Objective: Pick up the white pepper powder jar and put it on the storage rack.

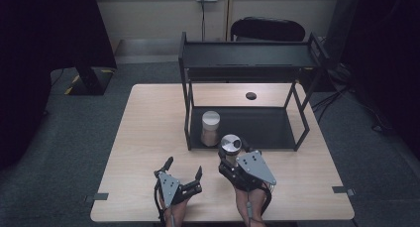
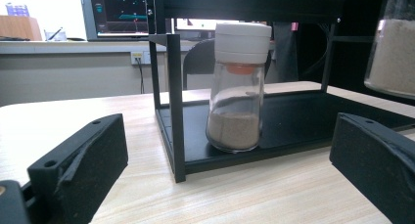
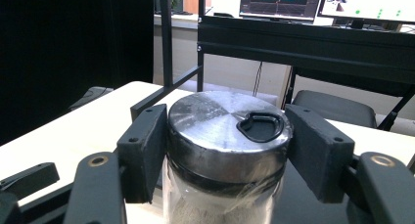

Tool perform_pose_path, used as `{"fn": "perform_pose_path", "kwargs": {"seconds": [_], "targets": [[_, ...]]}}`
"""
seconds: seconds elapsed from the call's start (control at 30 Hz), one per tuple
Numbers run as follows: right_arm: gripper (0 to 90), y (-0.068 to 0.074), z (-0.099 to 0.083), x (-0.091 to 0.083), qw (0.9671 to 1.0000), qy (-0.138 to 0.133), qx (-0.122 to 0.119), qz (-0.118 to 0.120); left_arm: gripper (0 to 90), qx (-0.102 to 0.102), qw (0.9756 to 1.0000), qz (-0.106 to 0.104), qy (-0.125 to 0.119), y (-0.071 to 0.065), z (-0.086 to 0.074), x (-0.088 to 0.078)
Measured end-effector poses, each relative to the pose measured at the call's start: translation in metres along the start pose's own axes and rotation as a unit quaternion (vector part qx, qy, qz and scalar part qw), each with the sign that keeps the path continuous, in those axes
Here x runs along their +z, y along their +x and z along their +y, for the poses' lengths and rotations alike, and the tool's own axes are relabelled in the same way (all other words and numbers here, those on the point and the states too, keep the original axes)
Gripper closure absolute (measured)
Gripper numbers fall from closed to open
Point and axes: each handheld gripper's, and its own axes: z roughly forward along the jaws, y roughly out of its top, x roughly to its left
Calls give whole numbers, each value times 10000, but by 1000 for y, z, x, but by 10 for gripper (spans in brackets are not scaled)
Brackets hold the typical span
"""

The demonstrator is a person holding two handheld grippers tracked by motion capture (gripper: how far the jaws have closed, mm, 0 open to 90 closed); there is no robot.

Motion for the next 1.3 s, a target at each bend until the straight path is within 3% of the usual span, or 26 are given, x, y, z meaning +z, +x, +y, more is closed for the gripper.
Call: {"fn": "perform_pose_path", "kwargs": {"seconds": [0.2, 0.5, 1.3], "targets": [[344, -16, 6, 7, 9998, 29, 124, 121, 2, 4, 10000, 1, 3, 0, 0, 0], [344, -33, 16, 21, 9999, 43, 19, 115, 2, 5, 10000, 0, 4, 0, 0, 0], [345, -110, 9, 52, 9977, -208, 21, 640, 2, 6, 10000, 2, 7, 0, 0, 0]]}}
